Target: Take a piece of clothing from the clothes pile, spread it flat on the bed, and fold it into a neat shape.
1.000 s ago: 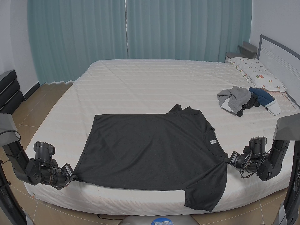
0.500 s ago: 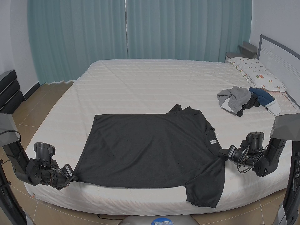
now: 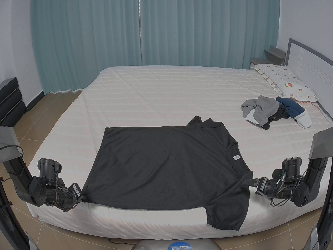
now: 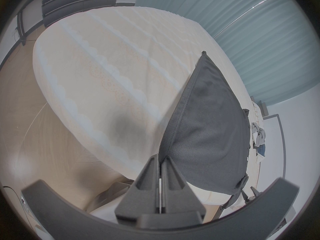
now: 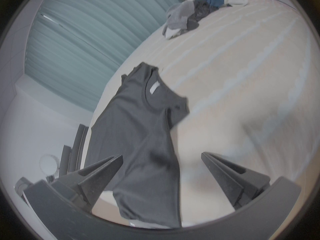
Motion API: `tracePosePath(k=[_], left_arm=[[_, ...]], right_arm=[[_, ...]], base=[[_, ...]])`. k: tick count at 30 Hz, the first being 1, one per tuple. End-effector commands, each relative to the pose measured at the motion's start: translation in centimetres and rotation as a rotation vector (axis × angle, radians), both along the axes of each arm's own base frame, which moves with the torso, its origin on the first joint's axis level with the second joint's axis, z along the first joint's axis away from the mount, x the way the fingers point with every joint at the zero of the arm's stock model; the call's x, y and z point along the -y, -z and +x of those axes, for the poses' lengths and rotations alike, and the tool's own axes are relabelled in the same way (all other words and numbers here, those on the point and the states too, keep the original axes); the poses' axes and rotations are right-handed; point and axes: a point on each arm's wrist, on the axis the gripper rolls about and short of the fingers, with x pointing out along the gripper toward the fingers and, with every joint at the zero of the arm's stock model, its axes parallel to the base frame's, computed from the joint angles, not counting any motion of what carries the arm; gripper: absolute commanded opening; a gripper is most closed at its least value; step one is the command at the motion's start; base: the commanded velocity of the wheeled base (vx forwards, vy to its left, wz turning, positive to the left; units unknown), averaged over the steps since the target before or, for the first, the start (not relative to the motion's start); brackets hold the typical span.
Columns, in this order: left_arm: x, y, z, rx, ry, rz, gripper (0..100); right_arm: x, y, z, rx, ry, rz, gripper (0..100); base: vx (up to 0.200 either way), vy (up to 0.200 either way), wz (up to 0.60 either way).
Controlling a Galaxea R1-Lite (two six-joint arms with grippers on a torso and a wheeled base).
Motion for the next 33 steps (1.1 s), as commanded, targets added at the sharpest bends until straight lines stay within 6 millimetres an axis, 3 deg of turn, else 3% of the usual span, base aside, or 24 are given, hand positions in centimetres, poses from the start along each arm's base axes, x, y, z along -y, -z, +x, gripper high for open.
tracePosePath(k=[1, 10, 16, 17, 33], left_arm=[[0.0, 0.0, -0.1, -0.004, 0.001, -0.001, 0], [0.0, 0.0, -0.1, -0.004, 0.001, -0.001, 0], [0.0, 0.0, -0.1, -0.004, 0.001, -0.001, 0], [0.0, 0.0, -0.1, -0.004, 0.001, -0.001, 0], [0.0, -0.4, -0.7, 0.004, 0.003, 0.005, 0]], right_arm=[[-1.0, 0.8, -2.2, -0.067, -0.084, -0.024, 100], [-2.9, 1.7, -2.2, -0.077, -0.157, -0.030, 100], [-3.0, 2.4, -1.7, -0.054, -0.148, -0.033, 100], [-2.9, 2.5, -1.6, -0.049, -0.137, -0.038, 0], [-0.4, 0.2, -4.9, -0.050, -0.063, -0.063, 0]], base=[[0.000, 0.000, 0.00], [0.000, 0.000, 0.00], [0.000, 0.000, 0.00], [0.000, 0.000, 0.00], [0.000, 0.000, 0.00]])
